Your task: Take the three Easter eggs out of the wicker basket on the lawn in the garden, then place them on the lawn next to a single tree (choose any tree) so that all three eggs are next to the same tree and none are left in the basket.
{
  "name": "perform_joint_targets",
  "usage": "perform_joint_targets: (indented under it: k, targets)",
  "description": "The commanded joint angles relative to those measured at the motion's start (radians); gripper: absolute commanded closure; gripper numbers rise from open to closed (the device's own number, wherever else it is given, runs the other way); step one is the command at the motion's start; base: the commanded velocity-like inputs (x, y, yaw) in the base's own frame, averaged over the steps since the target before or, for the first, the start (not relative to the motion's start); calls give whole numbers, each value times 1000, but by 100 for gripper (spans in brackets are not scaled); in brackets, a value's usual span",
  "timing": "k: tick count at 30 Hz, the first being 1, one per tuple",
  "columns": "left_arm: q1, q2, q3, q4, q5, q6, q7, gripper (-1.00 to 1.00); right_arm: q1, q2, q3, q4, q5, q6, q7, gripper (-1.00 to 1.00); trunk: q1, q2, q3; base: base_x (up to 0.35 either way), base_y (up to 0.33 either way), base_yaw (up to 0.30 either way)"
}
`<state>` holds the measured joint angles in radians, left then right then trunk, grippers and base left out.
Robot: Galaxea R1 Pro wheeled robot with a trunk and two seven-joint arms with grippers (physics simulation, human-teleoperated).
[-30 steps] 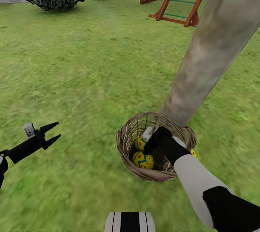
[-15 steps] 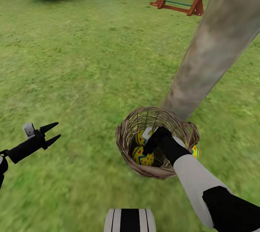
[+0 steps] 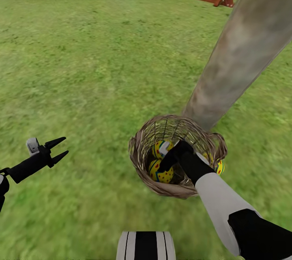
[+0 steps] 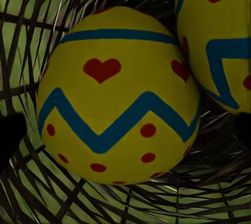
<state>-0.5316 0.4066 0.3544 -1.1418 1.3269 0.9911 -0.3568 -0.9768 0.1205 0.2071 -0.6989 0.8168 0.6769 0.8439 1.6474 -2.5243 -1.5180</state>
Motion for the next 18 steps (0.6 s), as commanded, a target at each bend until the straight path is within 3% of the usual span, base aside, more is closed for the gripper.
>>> perform_joint_targets:
  k: [1, 11, 18]
  targets:
    - [-1, 0, 1, 0, -6, 4, -7, -100, 0, 0, -4, -3, 9, 2, 8, -100, 0, 0, -1, 0, 0, 0]
    - [-1, -2, 1, 0, -6, 4, -7, -100, 0, 1, -20, -20, 8, 5, 6, -100, 4, -3, -39, 0, 0, 0]
    - [13, 6, 3, 7, -5, 4, -10, -100, -3, -4, -15, 13, 6, 6, 18, -100, 4, -3, -39, 0, 0, 0]
